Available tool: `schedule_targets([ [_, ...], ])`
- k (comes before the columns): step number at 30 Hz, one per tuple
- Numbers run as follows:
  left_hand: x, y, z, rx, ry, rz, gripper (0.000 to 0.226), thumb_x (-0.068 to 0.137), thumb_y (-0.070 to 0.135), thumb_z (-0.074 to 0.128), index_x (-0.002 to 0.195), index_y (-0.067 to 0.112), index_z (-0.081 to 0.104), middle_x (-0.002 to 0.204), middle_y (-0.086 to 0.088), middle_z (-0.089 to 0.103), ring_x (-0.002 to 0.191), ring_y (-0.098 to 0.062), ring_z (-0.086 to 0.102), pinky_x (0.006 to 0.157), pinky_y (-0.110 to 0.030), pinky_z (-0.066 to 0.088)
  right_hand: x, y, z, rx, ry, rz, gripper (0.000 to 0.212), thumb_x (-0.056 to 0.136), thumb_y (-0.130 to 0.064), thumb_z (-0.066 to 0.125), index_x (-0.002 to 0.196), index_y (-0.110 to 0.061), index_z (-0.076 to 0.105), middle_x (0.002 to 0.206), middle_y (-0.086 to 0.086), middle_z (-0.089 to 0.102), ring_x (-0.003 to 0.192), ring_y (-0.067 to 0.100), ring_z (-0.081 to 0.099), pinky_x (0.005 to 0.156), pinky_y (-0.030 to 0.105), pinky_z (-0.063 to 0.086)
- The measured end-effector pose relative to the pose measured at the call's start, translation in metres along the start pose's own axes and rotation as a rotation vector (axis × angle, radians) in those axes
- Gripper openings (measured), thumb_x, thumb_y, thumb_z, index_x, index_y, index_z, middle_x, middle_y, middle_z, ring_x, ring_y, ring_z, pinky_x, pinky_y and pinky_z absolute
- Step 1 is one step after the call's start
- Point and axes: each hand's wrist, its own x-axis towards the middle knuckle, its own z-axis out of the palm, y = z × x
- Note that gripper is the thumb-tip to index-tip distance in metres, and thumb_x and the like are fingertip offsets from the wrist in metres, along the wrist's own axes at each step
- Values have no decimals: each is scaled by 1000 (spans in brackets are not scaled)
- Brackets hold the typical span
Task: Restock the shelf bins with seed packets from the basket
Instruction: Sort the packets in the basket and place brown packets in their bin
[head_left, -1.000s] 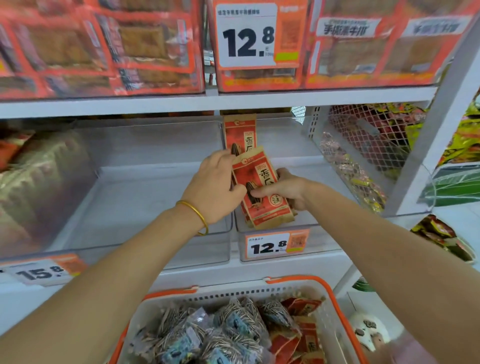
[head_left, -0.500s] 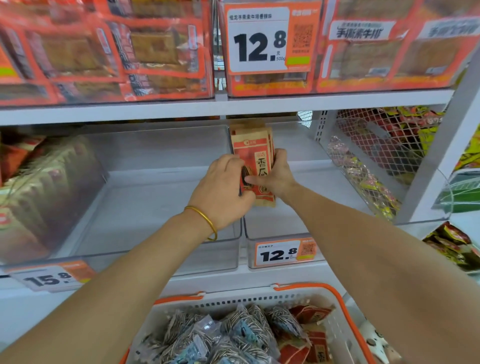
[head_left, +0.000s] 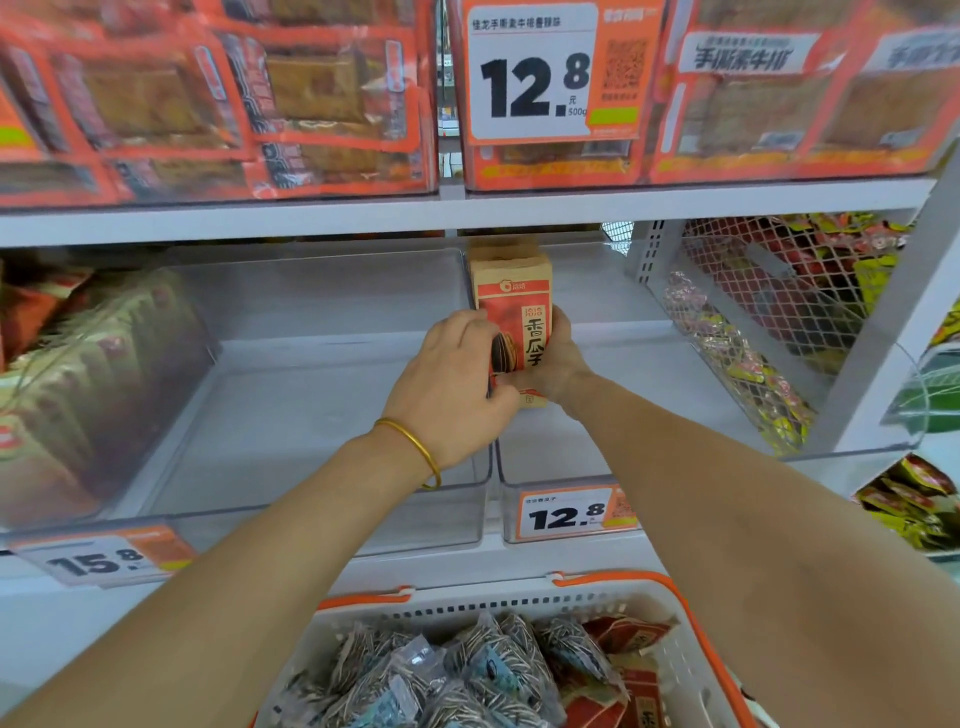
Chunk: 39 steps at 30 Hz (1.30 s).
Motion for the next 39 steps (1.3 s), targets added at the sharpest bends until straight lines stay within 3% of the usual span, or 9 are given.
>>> schedule_targets([
  [3, 0, 0, -1, -10, 9, 0, 51, 85, 21, 52, 133, 10, 41, 139, -5, 38, 129, -19, 31, 102, -23, 30, 5, 4, 0, -153, -6, 27, 105, 62, -15, 86, 144, -20, 21, 127, 2, 53, 121, 21, 48, 103, 41, 40],
  [7, 0, -1, 0, -12, 5, -5, 54, 84, 21, 53, 135, 10, 39, 141, -4, 36, 130, -18, 30, 104, -23, 29, 5, 5, 4, -142, -12, 154, 89, 62, -19, 86, 133, -19, 31, 120, 1, 56, 112, 24, 54, 79, 42, 55],
  [10, 1, -1, 1, -8, 11, -10, 55, 84, 22, 53, 136, 10, 39, 142, -5, 35, 131, -18, 29, 105, -23, 28, 7, 4, 5, -87, 8, 216, 102, 58, -20, 89, 138, -16, 25, 126, 8, 54, 118, 28, 52, 95, 49, 48],
  [16, 1, -2, 1, -14, 0, -10, 58, 84, 23, 52, 138, 10, 37, 143, -5, 34, 132, -18, 29, 106, -25, 28, 7, 4, 3, -84, 19, 243, 109, 60, -20, 87, 143, -18, 17, 128, 9, 52, 121, 29, 50, 98, 50, 46],
  [20, 1, -2, 3, -10, -1, -12, 58, 84, 24, 53, 138, 12, 37, 143, -4, 34, 132, -18, 29, 107, -25, 29, 3, 2, 3, -128, 35, 257, 93, 61, -23, 86, 132, -18, 27, 124, 8, 53, 116, 28, 52, 94, 49, 49],
  [26, 1, -4, 3, -10, -27, -3, 57, 87, 26, 50, 140, 13, 34, 148, -4, 30, 136, -18, 25, 109, -26, 25, -28, -21, -15, -276, 74, 160, 113, 66, -28, 85, 148, -17, 8, 141, 13, 37, 129, 32, 40, 102, 48, 42],
  [29, -8, 2, -3, -50, 26, 25, 51, 90, 25, 49, 138, 11, 38, 150, -4, 29, 138, -20, 25, 110, -25, 22, -83, -43, -43, -283, 111, -35, 94, 70, -27, 82, 145, -14, 26, 139, 10, 39, 125, 26, 44, 99, 38, 43],
  [34, -76, 29, -7, -152, 340, 268, 37, 82, 18, 46, 113, 2, 59, 124, -12, 55, 116, -24, 47, 100, -23, 30, -211, -39, -81, -227, 42, -231, 36, 77, -18, 76, 109, -22, 62, 102, -6, 60, 83, 6, 61, 67, 11, 47],
  [39, -153, 29, 71, -161, -55, 265, 32, 80, 13, 42, 101, 10, 65, 109, -6, 61, 100, -19, 54, 83, -30, 47, -219, 79, -68, -488, -210, 43, 21, 84, -8, 66, 105, -11, 65, 101, 7, 64, 87, 20, 59, 63, 13, 45],
])
